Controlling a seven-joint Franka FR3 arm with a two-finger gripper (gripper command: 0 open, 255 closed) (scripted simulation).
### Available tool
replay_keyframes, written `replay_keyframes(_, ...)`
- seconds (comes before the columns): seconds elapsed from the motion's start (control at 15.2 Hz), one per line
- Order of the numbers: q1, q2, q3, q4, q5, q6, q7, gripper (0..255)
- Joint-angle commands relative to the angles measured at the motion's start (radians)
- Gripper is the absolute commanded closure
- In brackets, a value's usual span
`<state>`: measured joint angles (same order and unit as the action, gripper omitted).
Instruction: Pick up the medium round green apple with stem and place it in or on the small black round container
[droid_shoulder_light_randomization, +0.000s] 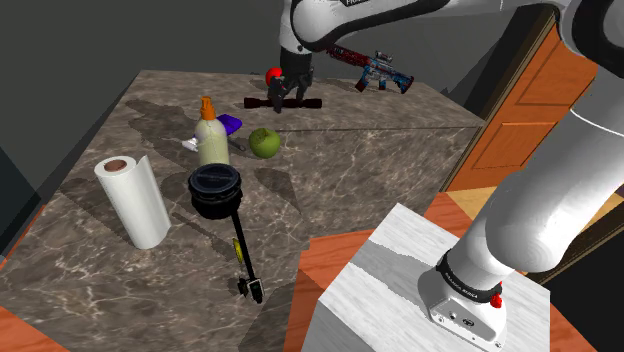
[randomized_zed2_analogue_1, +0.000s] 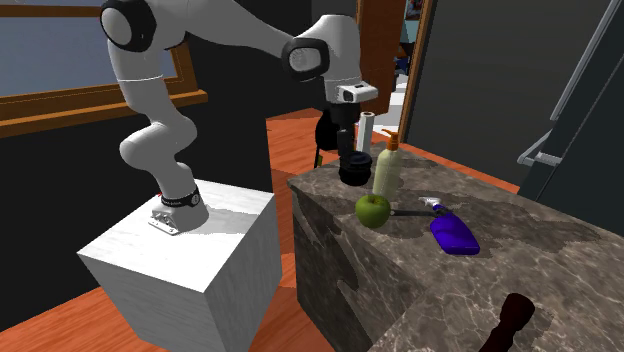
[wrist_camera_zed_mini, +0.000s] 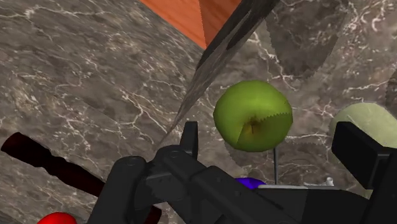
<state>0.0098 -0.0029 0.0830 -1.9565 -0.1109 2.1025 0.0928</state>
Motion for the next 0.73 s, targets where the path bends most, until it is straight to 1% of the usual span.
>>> replay_keyframes(0.0,0.001,0.078,0.001,0.051,-0.005,0.016,0.012,0)
replay_keyframes(0.4,0.014,0.307,0.002,0.247,-0.02,0.02,0.044,0)
replay_keyframes(0.66,0.013,0.331,-0.001,0.228,-0.024,0.064,0.047,0)
